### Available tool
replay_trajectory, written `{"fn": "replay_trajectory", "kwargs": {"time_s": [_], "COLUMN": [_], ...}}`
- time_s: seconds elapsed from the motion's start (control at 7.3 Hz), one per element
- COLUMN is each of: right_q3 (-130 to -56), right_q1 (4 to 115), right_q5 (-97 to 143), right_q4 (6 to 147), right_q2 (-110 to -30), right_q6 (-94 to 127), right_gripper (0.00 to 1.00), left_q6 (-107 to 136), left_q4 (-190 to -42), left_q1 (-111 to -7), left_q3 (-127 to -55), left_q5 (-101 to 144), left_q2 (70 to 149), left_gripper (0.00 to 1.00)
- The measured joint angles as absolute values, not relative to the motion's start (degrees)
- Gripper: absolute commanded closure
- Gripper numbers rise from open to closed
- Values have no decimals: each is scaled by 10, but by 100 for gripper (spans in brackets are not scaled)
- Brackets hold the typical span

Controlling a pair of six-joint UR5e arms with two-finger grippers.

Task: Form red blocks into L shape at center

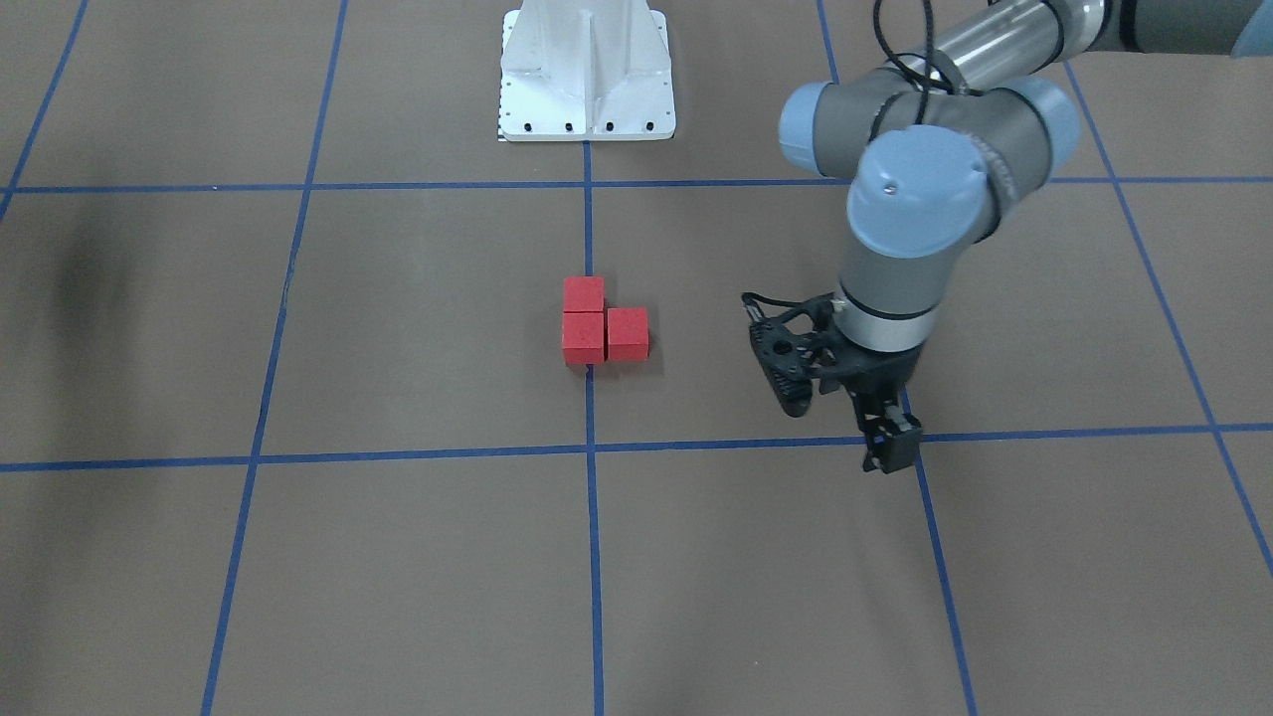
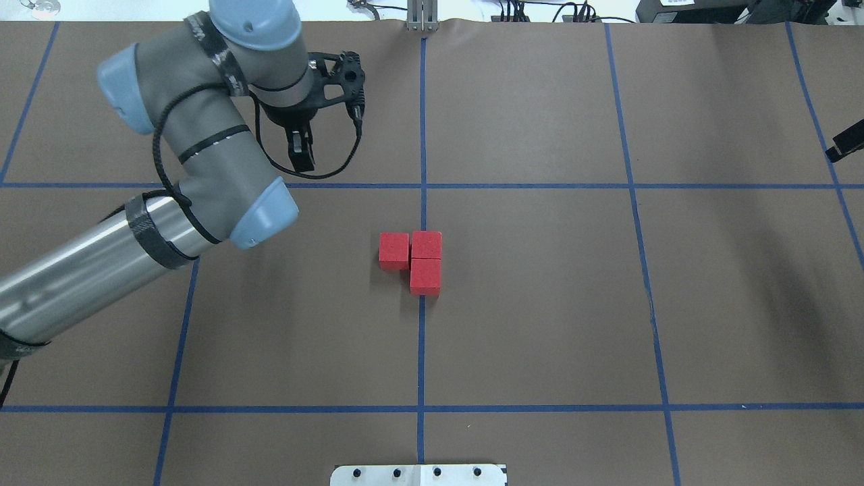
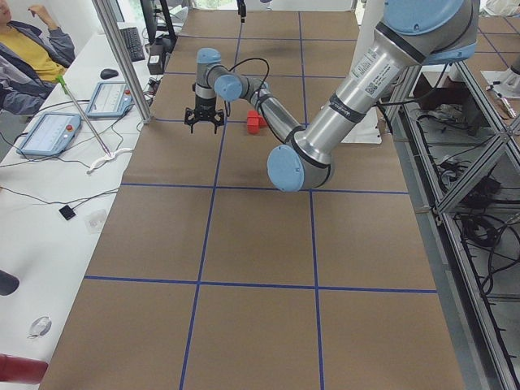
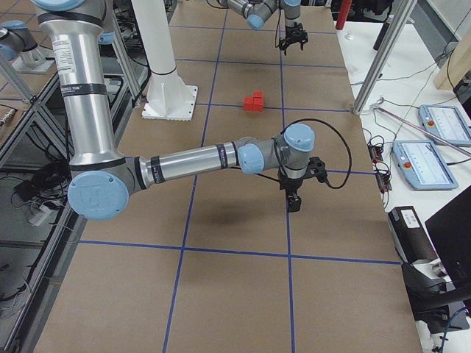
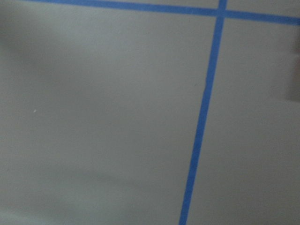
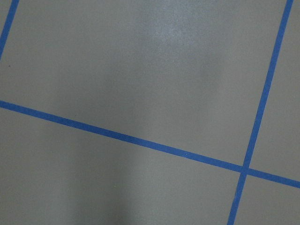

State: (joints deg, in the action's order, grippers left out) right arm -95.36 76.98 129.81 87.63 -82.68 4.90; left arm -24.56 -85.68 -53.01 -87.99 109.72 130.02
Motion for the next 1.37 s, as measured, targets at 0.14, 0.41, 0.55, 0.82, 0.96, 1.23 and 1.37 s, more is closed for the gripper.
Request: {"fn": "replay_trajectory", "kwargs": {"time_s": [0.14, 0.41, 0.55, 0.82, 0.96, 1.23, 1.37], "right_q3": [-954, -954, -954, -954, -954, -954, -954], "right_q1": [770, 770, 771, 778, 785, 798, 802], "right_q5": [1298, 1298, 1298, 1297, 1297, 1295, 1295], "right_q4": [876, 876, 876, 876, 876, 875, 875], "right_q2": [-827, -829, -830, -836, -840, -847, -849], "right_q6": [49, 48, 46, 42, 41, 39, 39], "right_gripper": [0, 0, 0, 0, 0, 0, 0], "left_q6": [-241, -157, -122, -100, -99, -98, -95], "left_q4": [-857, -860, -863, -867, -869, -869, -868], "left_q1": [-576, -685, -731, -813, -852, -910, -922], "left_q3": [-885, -886, -885, -881, -882, -908, -925], "left_q5": [1117, 1218, 1256, 1284, 1288, 1290, 1289], "left_q2": [1260, 1162, 1110, 1007, 970, 925, 912], "left_gripper": [0, 0, 0, 0, 0, 0, 0]}}
